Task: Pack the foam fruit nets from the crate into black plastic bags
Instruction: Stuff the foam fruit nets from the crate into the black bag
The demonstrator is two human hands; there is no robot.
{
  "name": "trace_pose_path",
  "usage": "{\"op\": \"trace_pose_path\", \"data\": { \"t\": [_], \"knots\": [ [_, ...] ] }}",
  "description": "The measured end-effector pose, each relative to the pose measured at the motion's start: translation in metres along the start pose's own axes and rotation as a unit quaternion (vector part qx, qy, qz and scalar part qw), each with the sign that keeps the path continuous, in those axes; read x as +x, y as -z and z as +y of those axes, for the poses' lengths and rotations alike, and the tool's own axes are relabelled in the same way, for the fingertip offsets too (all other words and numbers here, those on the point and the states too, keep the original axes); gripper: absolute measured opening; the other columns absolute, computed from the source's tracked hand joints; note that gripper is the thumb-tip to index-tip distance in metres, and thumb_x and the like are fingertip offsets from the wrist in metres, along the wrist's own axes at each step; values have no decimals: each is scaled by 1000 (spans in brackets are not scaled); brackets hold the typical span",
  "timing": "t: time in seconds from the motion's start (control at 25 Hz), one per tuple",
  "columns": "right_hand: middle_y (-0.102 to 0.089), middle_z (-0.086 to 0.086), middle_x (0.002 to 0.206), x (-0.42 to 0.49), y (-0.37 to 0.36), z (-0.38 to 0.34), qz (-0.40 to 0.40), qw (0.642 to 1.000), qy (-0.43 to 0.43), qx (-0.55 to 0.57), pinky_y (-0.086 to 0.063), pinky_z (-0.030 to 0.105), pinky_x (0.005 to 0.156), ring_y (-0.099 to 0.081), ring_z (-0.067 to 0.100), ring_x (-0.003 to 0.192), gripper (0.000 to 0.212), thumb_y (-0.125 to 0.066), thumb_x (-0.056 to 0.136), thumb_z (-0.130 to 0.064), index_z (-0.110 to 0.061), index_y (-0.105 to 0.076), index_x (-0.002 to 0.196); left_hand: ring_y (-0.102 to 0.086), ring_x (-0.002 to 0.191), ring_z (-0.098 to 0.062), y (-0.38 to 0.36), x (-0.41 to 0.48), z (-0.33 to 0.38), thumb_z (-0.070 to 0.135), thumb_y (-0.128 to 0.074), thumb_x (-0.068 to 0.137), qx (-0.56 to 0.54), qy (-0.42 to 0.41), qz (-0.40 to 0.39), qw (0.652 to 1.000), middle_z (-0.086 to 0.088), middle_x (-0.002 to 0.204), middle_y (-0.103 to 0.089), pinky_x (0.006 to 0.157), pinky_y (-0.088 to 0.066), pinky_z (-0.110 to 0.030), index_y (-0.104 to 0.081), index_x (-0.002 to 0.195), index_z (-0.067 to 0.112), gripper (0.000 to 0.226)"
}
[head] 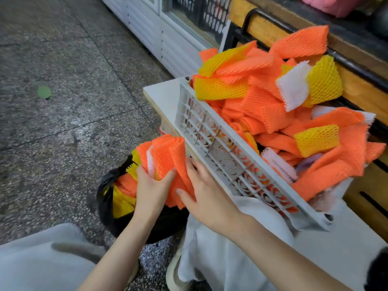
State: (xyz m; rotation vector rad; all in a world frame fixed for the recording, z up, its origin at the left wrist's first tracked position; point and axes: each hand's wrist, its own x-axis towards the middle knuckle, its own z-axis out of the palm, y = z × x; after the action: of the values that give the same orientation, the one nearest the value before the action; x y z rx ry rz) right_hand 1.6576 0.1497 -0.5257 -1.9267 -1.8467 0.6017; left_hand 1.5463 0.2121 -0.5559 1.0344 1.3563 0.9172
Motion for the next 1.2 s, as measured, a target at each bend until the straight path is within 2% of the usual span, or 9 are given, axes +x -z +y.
{"op": "trace_pose_path", "data": {
  "t": [0.16,0.36,0.52,0.6,0.68,0.8,1.0,1.12,1.2],
  "knots": [
    [-30,2,134,25,-31,-2,-22,999,-23,0,-39,31,100,-35,19,127,75,-55,90,-34,-23,-11,151,-57,109,-21,23,13,-15,32,-70,77,-42,27,-52,997,-3,116,-53,75,-50,-21,-37,121,16,57],
    [-37,1,133,50,-77,-2,-53,996,7,68,-37,33,105,-38,19,127,73,-48,84,-40,-15,-24,148,-56,115,-20,45,57,-34,62,-84,41,30,54,-13,998,-10,128,-52,98,-47,-44,-34,130,9,115],
    [-43,-8,134,63,-103,13,-71,958,-16,277,-43,29,102,-44,5,125,52,-51,88,-27,-20,-42,139,-58,108,-21,63,96,-44,37,-86,60,90,65,51,992,-9,121,-57,98,-46,-42,-40,128,6,88],
    [-50,-5,127,80,-111,31,-33,952,-57,299,-45,28,98,-49,3,118,41,-54,91,-16,-20,-48,131,-57,106,-19,68,114,-44,30,-82,68,109,50,81,990,-7,119,-56,98,-45,-38,-41,127,6,77],
    [-48,-4,126,104,-121,52,-26,961,-127,244,-40,25,101,-47,3,116,44,-58,91,-13,-17,-44,132,-57,105,-17,73,134,-42,33,-81,69,98,46,105,989,-3,117,-56,98,-46,-36,-41,127,7,76],
    [-35,3,145,132,-143,84,-135,965,-182,132,-22,14,104,-33,12,133,70,-64,88,-23,-10,-25,145,-57,103,-13,78,152,-40,36,-82,67,89,27,125,988,1,117,-56,97,-46,-33,-41,127,8,78],
    [-16,10,156,164,-189,102,-242,947,-199,68,-21,41,116,-15,27,144,94,-69,84,-30,-9,-5,150,-51,99,-5,73,154,-44,30,-79,72,139,-17,120,983,8,111,-49,82,-37,-12,-37,129,10,74],
    [-44,13,138,175,-207,103,-226,947,-222,54,-37,39,102,-38,33,131,78,-69,83,-28,-6,-23,142,-50,98,-1,68,156,-45,30,-79,71,148,-44,113,981,10,112,-48,73,-36,-3,-36,130,12,76],
    [-57,6,106,175,-206,101,-176,948,-242,110,-39,27,76,-54,27,107,55,-66,85,-30,-5,-39,127,-51,99,-1,65,158,-46,30,-80,71,156,-54,107,980,10,111,-49,76,-38,-5,-36,128,13,74]
  ]
}}
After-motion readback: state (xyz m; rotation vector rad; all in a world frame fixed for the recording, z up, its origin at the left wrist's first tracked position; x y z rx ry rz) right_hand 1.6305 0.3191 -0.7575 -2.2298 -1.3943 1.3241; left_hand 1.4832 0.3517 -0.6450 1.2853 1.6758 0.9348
